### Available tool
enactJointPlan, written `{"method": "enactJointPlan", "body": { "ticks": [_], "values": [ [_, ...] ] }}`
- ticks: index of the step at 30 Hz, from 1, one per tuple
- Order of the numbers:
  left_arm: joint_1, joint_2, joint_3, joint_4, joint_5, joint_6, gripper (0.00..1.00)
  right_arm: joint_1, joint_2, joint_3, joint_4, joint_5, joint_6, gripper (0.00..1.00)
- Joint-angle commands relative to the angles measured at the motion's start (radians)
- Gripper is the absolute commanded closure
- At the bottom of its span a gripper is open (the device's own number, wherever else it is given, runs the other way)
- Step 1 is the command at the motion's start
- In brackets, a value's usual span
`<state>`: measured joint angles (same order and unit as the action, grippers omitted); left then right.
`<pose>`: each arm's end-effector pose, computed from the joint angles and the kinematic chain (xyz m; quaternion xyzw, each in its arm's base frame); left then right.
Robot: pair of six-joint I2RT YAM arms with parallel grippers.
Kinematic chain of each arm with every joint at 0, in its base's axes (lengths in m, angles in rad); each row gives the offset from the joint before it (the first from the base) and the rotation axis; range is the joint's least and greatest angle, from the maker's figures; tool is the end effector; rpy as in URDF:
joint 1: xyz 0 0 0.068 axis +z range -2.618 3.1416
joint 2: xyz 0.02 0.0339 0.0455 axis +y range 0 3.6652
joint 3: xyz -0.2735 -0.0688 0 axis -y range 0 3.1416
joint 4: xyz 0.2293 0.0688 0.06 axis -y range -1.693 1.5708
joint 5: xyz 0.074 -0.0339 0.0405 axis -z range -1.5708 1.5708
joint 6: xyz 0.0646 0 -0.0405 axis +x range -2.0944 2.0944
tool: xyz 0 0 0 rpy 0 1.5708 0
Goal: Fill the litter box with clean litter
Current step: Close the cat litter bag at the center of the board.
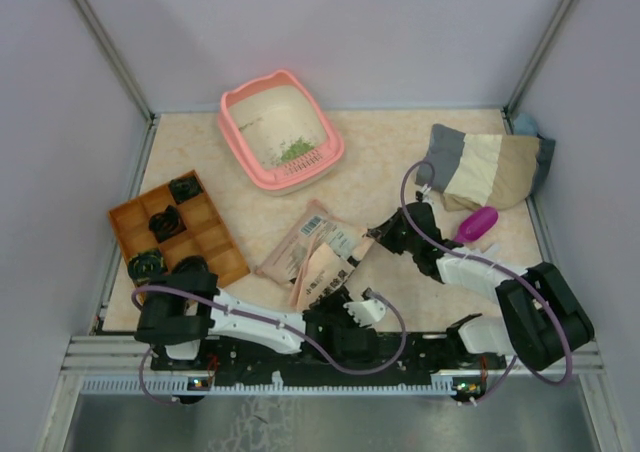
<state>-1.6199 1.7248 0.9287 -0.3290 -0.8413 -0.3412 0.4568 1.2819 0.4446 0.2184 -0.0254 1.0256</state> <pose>0.0326 -0.3177 0.1562 0.4588 0.7683 0.0540 0.4432 0.2264 0.1131 0.1651 0.2438 0.8547 0.3177 0.3303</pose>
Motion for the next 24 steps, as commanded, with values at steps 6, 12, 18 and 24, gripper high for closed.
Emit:
{"method": "enactJointPlan", "body": {
  "ticks": [6, 12, 18, 24],
  "values": [
    [-0.001, 0.058, -0.004, -0.14, -0.18, -0.188, 0.37, -0.02, -0.083, -0.022, 0.064, 0.079, 0.012, 1.0],
    [-0.001, 0.041, -0.067, -0.014, -0.162, -0.139, 0.47, -0.021, -0.101, -0.026, 0.046, 0.084, 0.015, 1.0],
    [-0.001, 0.039, -0.046, -0.048, -0.182, -0.14, 0.94, -0.049, -0.122, -0.009, 0.008, 0.097, 0.017, 1.0],
    [-0.002, -0.104, -0.027, -0.03, -0.169, 0.007, 1.0, -0.105, -0.179, 0.093, -0.187, 0.16, 0.025, 1.0]
  ]
}}
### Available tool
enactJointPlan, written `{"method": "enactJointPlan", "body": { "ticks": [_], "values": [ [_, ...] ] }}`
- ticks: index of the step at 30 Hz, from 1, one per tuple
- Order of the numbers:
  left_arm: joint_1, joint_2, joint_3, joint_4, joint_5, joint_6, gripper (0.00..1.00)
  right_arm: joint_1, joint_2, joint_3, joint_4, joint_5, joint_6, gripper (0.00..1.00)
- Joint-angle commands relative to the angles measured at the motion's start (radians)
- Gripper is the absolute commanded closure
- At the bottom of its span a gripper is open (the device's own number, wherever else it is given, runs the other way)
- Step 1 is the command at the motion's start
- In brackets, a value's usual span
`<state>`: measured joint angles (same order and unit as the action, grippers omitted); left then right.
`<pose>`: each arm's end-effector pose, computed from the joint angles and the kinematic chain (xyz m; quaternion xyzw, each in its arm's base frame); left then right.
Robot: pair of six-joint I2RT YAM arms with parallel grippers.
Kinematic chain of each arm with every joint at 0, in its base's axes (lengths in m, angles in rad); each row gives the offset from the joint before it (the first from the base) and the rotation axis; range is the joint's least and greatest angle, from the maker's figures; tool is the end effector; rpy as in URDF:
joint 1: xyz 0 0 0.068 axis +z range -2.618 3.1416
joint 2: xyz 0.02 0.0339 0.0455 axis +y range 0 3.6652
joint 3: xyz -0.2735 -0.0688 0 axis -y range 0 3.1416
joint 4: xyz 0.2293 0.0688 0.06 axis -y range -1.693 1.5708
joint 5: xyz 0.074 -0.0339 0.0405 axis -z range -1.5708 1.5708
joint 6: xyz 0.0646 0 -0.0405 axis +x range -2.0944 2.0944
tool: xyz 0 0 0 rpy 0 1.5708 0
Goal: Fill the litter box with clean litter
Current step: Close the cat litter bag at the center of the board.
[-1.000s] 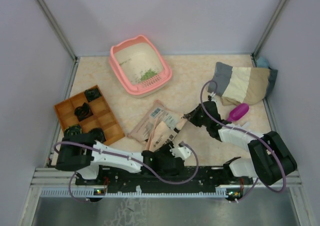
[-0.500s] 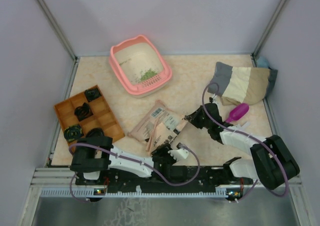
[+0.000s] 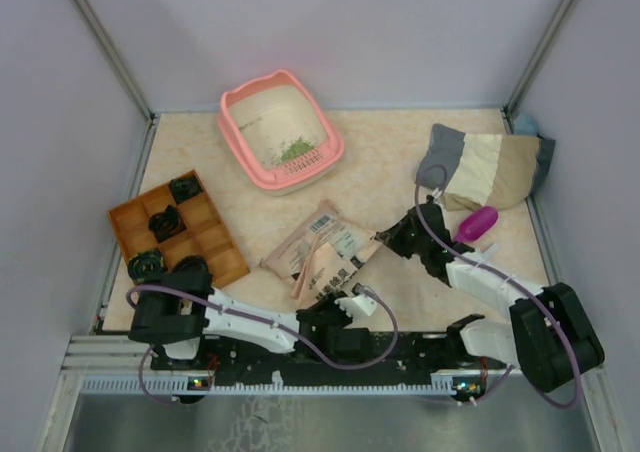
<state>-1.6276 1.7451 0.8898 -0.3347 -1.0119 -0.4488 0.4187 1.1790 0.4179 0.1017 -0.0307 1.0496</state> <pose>0.0375 -0.3060 0.1486 0.4012 0.7650 0.0990 0.4940 0.2116 0.0963 0.1667 0.2721 0.8556 0.3050 0.3174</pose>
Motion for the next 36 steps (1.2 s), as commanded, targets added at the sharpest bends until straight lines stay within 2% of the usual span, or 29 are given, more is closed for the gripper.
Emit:
{"method": "enactJointPlan", "body": {
  "ticks": [1, 5, 11, 17, 21, 24, 27, 30, 32, 35, 36],
  "values": [
    [0.006, -0.167, 0.004, 0.013, 0.024, 0.168, 1.0, -0.071, -0.089, 0.156, -0.113, 0.186, 0.003, 1.0],
    [0.034, -0.366, -0.038, 0.179, 0.133, 0.342, 1.0, -0.073, -0.133, 0.265, -0.313, 0.248, 0.039, 1.0],
    [0.141, -0.532, -0.073, 0.285, 0.326, 0.47, 1.0, -0.073, -0.216, 0.33, -0.427, 0.242, 0.133, 1.0],
    [0.206, -0.591, -0.04, 0.248, 0.461, 0.479, 1.0, -0.074, -0.217, 0.495, -0.607, 0.26, 0.197, 1.0],
    [0.241, -0.619, -0.022, 0.236, 0.524, 0.486, 1.0, -0.074, -0.217, 0.536, -0.625, 0.253, 0.243, 1.0],
    [0.299, -0.643, -0.046, 0.239, 0.604, 0.465, 1.0, -0.074, -0.202, 0.542, -0.649, 0.236, 0.311, 1.0],
    [0.361, -0.669, -0.078, 0.265, 0.693, 0.439, 1.0, -0.074, -0.173, 0.557, -0.627, 0.237, 0.307, 1.0],
    [0.408, -0.665, -0.084, 0.259, 0.747, 0.433, 1.0, -0.074, -0.138, 0.569, -0.602, 0.237, 0.251, 1.0],
    [0.438, -0.66, -0.084, 0.253, 0.779, 0.437, 1.0, -0.074, -0.133, 0.525, -0.49, 0.177, 0.096, 0.99],
    [0.468, -0.664, -0.084, 0.248, 0.819, 0.433, 1.0, -0.09, -0.145, 0.428, -0.321, 0.045, -0.184, 0.74],
    [0.479, -0.669, -0.084, 0.25, 0.833, 0.432, 1.0, -0.105, -0.155, 0.415, -0.302, 0.011, -0.265, 0.69]
  ]
}}
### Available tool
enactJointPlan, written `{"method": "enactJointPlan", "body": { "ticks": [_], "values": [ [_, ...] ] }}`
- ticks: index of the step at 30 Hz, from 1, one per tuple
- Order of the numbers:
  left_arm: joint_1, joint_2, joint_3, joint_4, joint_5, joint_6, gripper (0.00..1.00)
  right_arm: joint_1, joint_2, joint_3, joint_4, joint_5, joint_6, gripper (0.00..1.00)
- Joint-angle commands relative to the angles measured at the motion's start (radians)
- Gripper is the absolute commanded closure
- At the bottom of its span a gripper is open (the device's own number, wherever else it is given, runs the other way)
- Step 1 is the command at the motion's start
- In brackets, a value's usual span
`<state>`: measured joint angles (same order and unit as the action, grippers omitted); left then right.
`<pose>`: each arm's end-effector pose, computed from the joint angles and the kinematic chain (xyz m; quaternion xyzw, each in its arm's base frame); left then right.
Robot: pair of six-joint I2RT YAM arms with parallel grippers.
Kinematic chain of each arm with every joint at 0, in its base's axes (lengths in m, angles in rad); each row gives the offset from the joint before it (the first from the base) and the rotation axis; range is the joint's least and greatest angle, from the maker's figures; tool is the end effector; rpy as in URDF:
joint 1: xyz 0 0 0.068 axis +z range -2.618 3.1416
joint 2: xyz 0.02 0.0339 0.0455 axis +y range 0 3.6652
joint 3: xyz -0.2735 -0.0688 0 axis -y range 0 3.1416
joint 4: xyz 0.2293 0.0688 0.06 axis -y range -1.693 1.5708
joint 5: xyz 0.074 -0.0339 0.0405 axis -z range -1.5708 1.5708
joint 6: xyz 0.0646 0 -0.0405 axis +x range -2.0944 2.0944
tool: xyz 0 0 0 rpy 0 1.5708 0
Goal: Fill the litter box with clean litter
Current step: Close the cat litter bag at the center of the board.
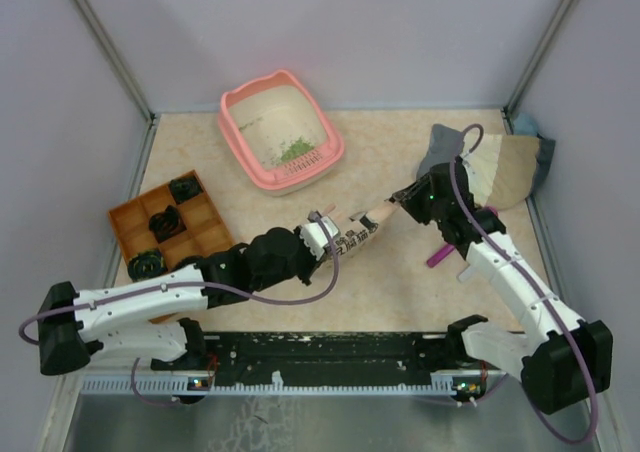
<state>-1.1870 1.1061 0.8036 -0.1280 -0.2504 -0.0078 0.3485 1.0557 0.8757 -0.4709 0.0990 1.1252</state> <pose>0.1116 -0.2335 0.2900 0.4084 0.7317 -0.2143 0.5019 0.2199 0.0731 0.2857 0.3592 0.8200 0.2651 0.3581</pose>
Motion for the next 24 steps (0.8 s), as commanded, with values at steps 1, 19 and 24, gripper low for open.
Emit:
{"method": "enactJointPlan", "body": {
  "ticks": [1, 19, 24],
  "values": [
    [0.049, -0.035, 0.001, 0.046, 0.082, -0.01, 1.0, -0.058, -0.041, -0.043, 0.275, -0.149, -0.423, 0.66],
    [0.155, -0.055, -0.049, 0.119, 0.196, -0.021, 1.0, -0.032, -0.253, -0.061, 0.009, -1.025, -2.159, 0.54],
    [0.168, -0.042, -0.059, 0.147, 0.217, -0.027, 1.0, 0.068, -0.261, -0.172, 0.049, -0.89, -2.223, 0.54]
  ]
}}
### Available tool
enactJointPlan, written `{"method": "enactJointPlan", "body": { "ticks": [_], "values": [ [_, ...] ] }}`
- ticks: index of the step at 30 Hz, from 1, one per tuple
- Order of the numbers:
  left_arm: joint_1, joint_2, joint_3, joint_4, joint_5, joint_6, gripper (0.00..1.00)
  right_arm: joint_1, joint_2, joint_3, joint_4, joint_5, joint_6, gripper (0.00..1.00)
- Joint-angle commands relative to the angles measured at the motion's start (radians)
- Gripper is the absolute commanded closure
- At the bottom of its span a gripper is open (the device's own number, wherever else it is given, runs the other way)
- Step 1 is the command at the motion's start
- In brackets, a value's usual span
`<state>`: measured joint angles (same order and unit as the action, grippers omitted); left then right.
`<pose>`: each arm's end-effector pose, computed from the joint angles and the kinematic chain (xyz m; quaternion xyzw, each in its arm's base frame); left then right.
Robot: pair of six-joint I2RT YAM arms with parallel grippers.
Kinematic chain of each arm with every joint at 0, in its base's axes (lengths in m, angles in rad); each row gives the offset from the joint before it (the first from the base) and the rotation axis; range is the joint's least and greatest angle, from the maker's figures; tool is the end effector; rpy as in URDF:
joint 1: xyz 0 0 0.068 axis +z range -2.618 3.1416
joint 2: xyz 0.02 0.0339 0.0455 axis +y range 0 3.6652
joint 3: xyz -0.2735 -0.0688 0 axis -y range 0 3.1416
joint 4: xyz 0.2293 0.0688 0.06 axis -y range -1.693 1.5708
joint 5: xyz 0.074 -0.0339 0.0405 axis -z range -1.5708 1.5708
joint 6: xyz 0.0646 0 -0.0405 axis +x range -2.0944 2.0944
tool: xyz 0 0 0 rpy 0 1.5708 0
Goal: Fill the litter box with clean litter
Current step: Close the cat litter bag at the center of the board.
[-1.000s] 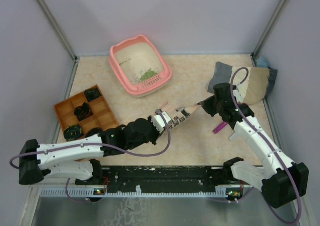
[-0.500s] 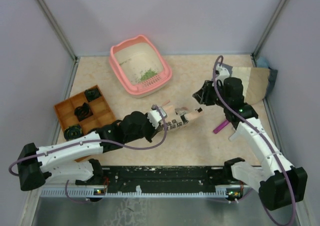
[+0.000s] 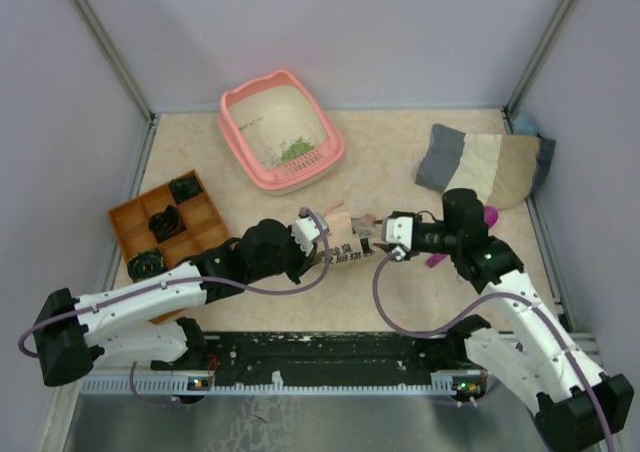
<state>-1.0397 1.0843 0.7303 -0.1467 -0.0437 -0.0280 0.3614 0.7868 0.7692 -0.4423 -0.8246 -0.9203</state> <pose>0.1288 -0.2137 0.2656 0.4070 0.7577 -0.2432 0.4484 0.1355 0.1019 0.3108 -0.6348 0.4977 0.1940 0.5583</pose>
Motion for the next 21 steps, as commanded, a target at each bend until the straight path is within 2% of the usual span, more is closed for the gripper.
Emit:
{"method": "enactJointPlan", "body": {
  "ticks": [1, 5, 10, 21],
  "values": [
    [0.023, -0.018, 0.015, 0.165, 0.012, -0.01, 1.0, 0.063, 0.009, -0.075, 0.023, 0.049, -0.177, 0.54],
    [0.027, -0.02, 0.012, 0.164, 0.023, -0.01, 1.0, 0.089, 0.001, -0.092, 0.017, 0.04, -0.183, 0.54],
    [0.033, -0.019, 0.002, 0.185, 0.038, -0.027, 1.0, 0.159, 0.008, -0.122, 0.034, 0.15, -0.189, 0.53],
    [0.042, -0.032, 0.004, 0.208, 0.058, -0.052, 1.0, 0.211, 0.105, -0.122, 0.015, 0.235, -0.227, 0.58]
  ]
}}
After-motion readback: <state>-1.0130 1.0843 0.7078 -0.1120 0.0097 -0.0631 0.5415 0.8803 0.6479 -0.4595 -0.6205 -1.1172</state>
